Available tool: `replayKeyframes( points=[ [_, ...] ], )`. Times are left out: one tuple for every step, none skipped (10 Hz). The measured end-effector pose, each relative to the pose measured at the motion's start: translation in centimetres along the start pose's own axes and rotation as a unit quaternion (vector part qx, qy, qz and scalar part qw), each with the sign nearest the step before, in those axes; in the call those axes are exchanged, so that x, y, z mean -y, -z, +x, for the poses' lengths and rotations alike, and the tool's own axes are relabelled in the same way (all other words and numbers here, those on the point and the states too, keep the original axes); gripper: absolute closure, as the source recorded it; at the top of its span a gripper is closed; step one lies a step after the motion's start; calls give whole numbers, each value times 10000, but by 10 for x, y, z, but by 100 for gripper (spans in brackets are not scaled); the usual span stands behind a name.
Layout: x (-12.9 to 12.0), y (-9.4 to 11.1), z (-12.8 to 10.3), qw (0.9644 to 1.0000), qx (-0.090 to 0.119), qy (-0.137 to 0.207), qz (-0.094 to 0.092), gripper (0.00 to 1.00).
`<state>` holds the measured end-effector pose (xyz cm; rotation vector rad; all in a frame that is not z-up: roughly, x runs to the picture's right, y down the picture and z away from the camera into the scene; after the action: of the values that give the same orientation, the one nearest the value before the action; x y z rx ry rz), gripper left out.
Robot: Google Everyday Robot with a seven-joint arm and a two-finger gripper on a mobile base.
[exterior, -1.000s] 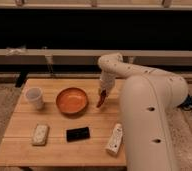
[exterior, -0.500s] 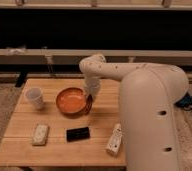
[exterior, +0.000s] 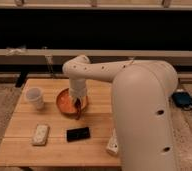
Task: Place the pepper on the white sponge
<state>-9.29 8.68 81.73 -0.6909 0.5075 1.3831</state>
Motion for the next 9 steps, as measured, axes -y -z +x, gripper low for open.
replayKeyframes(
  points=[
    [5, 0, -1, 10000, 12, -12, 48, 100],
    [5, 0, -1, 10000, 8, -16, 41, 100],
    [2, 0, -1, 10000, 11, -3, 26, 100],
    [3, 0, -1, 10000, 18, -9, 21, 100],
    [5, 1, -1, 10000, 19, -30, 24, 100],
    [4, 0, -1, 10000, 15, -22, 25, 100],
    [3, 0, -1, 10000, 14, -10, 23, 100],
    [3, 0, -1, 10000, 13, -10, 23, 100],
    [4, -1, 0, 10000, 11, -2, 42, 100]
  ],
)
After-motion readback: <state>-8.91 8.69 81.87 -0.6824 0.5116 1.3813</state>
